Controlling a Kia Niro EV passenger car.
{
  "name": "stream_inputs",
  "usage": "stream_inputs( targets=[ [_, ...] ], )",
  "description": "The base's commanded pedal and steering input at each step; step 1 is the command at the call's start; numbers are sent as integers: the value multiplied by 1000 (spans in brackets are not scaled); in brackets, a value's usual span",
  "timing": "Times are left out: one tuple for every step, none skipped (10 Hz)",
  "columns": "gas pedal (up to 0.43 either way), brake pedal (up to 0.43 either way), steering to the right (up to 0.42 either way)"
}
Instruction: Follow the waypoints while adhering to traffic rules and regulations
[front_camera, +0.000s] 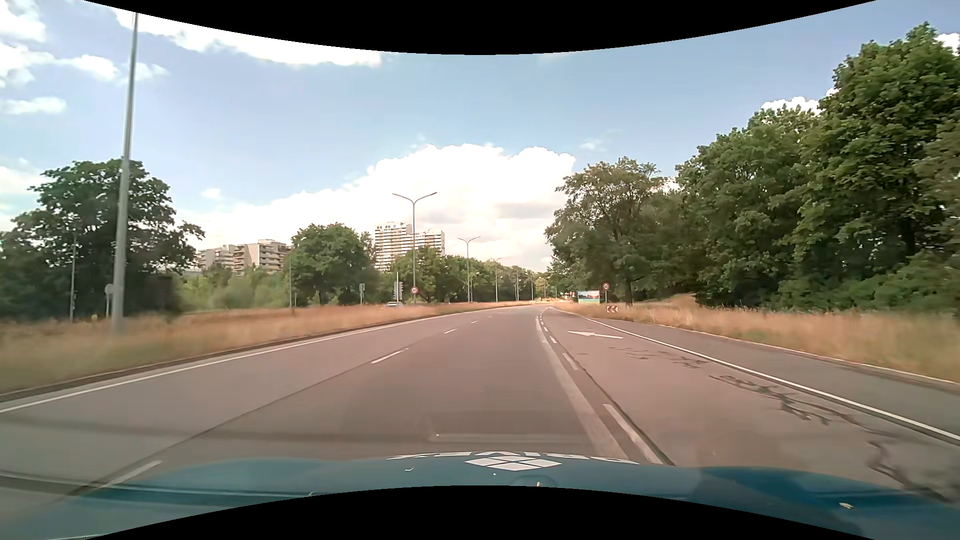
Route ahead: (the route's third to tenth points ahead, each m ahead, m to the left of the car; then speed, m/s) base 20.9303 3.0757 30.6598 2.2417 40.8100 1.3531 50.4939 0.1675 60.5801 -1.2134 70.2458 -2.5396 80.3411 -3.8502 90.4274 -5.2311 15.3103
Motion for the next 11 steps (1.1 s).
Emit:
stream_inputs(
  targets=[
    [169,0,7],
    [157,0,7],
    [157,0,7],
    [157,0,7],
    [157,0,7],
    [157,0,7],
    [157,0,7],
    [169,0,7],
    [169,0,7],
    [169,0,7],
    [169,0,8]
  ],
)
